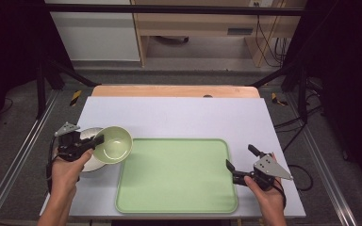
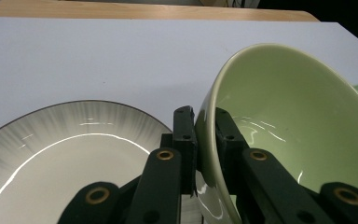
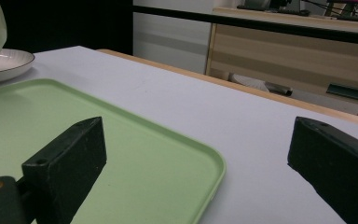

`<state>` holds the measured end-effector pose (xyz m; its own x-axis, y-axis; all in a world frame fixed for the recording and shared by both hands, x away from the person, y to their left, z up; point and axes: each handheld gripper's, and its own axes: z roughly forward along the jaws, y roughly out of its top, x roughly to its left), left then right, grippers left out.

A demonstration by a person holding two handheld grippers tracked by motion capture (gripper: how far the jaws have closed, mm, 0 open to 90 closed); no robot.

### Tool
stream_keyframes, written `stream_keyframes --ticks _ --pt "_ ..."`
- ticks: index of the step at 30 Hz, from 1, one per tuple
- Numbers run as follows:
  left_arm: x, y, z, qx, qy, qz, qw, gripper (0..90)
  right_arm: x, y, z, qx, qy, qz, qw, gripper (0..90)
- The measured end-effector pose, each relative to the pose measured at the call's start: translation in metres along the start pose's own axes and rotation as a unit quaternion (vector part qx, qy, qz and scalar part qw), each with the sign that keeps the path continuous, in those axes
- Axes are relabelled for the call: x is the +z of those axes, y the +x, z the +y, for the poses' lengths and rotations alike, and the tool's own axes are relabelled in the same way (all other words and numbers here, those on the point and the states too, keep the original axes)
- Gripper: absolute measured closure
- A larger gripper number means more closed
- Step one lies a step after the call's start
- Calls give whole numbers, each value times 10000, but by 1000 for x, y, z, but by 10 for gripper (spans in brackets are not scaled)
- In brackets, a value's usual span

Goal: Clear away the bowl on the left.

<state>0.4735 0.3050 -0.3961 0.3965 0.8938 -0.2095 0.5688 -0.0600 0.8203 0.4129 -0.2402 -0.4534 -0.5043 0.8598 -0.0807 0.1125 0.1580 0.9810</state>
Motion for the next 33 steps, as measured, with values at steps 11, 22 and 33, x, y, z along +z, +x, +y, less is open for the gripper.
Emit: stream_keyframes --ticks 11,22,33 --pt "7 -14 -1 118 99 -160 9998 818 0 0 0 -4 1 -1 10000 45" --pt "16 -27 -3 230 171 -303 9991 818 0 0 0 -7 -1 -1 10000 45" --pt "26 -46 -6 364 289 -517 9976 818 0 0 0 -3 -6 -4 10000 46"
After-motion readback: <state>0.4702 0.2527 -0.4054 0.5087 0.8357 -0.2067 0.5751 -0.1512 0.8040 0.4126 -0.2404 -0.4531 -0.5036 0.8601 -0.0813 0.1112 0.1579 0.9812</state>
